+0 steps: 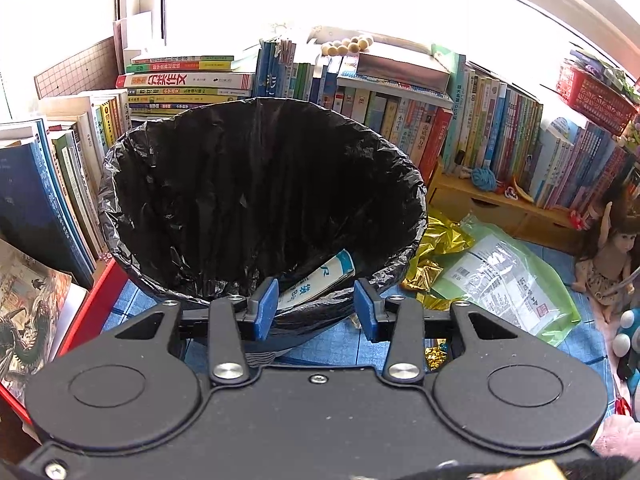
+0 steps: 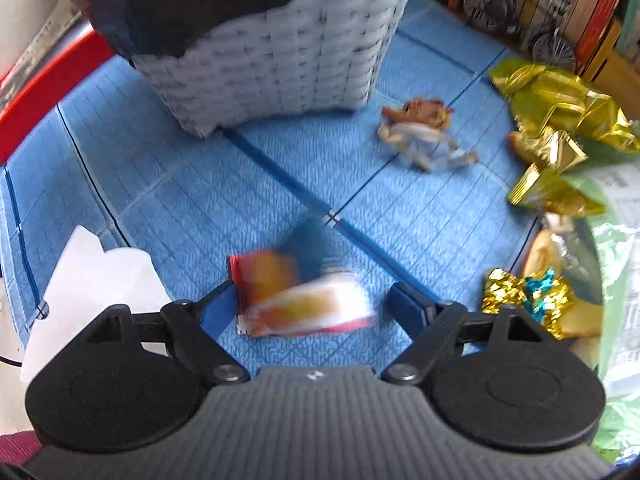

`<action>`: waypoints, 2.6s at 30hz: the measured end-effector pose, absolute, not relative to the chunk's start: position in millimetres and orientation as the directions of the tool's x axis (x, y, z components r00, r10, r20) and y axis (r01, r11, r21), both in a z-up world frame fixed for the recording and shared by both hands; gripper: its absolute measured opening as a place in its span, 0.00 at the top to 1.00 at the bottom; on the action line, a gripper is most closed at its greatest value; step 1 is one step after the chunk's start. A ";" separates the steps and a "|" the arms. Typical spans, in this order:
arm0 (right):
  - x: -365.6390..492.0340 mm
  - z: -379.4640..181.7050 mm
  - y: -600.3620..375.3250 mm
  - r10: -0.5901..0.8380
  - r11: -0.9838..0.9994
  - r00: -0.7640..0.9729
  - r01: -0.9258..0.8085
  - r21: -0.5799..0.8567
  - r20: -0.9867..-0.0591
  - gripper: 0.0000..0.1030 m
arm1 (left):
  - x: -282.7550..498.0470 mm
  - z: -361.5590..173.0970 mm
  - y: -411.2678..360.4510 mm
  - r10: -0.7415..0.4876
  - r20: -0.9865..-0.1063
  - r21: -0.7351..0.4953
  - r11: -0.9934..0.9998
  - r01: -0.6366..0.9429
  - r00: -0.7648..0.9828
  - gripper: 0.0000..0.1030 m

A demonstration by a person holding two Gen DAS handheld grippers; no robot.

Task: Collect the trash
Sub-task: 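Lower the right gripper to the red snack wrapper and grasp it, then carry the red wrapper with the right gripper and release it into the bin, then lower the right gripper to the gold foil wrapper and grasp it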

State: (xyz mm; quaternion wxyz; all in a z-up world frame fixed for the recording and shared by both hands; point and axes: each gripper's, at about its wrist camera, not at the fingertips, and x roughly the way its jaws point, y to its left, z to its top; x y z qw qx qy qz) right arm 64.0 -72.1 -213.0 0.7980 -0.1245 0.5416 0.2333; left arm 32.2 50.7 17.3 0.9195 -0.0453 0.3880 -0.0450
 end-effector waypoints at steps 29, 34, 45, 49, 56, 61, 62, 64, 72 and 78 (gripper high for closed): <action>80.2 21.3 -165.1 0.442 0.897 0.670 -0.338 0.286 -0.596 0.90 | 34.8 17.6 52.2 -0.125 -0.706 -0.128 0.991 0.048 0.697 0.61; 100.5 53.8 -138.2 0.539 0.842 0.660 -0.435 0.319 -0.523 0.90 | 34.5 17.1 54.3 -0.133 -0.704 -0.138 0.989 0.049 0.698 0.61; 124.3 35.4 -56.3 0.606 0.782 0.551 -0.543 0.305 -0.573 0.33 | 35.9 15.8 54.8 -0.129 -0.701 -0.142 0.989 0.040 0.701 0.61; 121.7 34.9 -62.0 0.609 0.781 0.551 -0.541 0.312 -0.571 0.27 | 34.6 15.8 53.8 -0.127 -0.701 -0.143 0.989 0.036 0.702 0.61; 118.9 32.7 -98.0 0.568 0.820 0.600 -0.476 0.319 -0.563 0.22 | 34.4 15.2 55.0 -0.128 -0.700 -0.151 0.988 0.030 0.702 0.61; 112.7 16.5 -136.9 0.482 0.875 0.646 -0.388 0.288 -0.592 0.20 | 34.0 14.7 54.1 -0.124 -0.700 -0.144 0.989 0.031 0.703 0.61; 112.1 10.6 -145.5 0.461 0.887 0.647 -0.364 0.285 -0.607 0.20 | 33.9 14.5 53.8 -0.123 -0.700 -0.143 0.989 0.031 0.703 0.61; 110.7 -4.1 -162.1 0.418 0.908 0.644 -0.315 0.276 -0.640 0.20 | 33.7 14.5 53.9 -0.123 -0.700 -0.143 0.989 0.031 0.703 0.61; 96.3 -78.6 -201.9 0.331 0.944 0.564 -0.191 0.270 -0.756 0.20 | 32.7 14.3 52.7 -0.118 -0.702 -0.136 0.990 0.030 0.703 0.61; 90.7 -137.5 -209.6 0.264 0.964 0.506 -0.106 0.245 -0.821 0.28 | 32.1 14.4 52.7 -0.118 -0.704 -0.134 0.990 0.032 0.700 0.61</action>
